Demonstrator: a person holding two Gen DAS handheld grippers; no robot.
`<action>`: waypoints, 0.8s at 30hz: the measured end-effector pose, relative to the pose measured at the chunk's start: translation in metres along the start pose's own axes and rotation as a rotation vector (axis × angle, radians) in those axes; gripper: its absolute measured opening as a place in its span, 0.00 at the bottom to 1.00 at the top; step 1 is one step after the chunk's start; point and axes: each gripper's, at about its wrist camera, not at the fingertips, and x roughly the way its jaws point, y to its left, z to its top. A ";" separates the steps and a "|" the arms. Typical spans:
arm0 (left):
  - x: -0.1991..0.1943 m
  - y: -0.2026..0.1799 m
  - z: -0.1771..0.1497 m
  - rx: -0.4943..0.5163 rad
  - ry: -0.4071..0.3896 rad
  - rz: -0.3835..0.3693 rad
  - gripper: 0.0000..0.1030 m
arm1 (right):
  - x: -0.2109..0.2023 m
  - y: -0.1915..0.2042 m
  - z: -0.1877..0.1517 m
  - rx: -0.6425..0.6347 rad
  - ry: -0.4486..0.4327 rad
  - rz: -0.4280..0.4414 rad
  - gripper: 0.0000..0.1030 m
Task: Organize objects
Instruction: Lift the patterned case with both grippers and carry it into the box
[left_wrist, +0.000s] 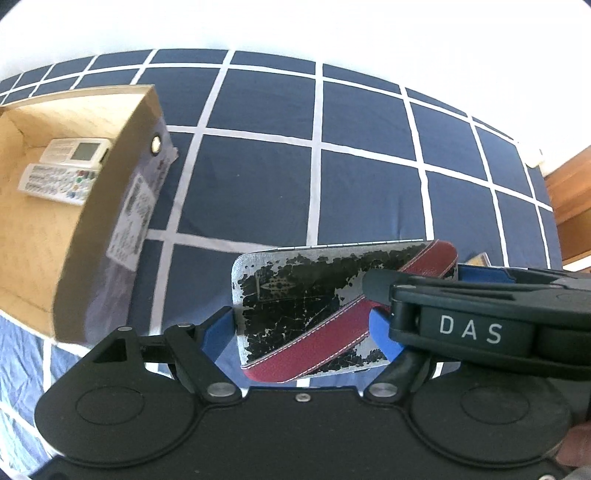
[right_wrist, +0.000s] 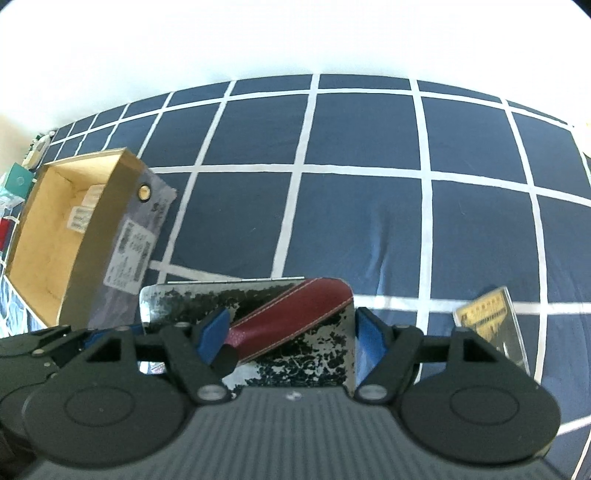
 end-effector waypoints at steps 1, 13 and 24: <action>-0.005 0.002 -0.004 0.004 -0.004 0.000 0.75 | -0.004 0.003 -0.004 0.002 -0.006 -0.001 0.71; -0.055 0.063 -0.028 0.011 -0.043 0.031 0.75 | -0.030 0.073 -0.032 0.005 -0.051 0.023 0.71; -0.090 0.144 -0.019 0.037 -0.069 0.065 0.75 | -0.028 0.163 -0.029 0.019 -0.085 0.049 0.71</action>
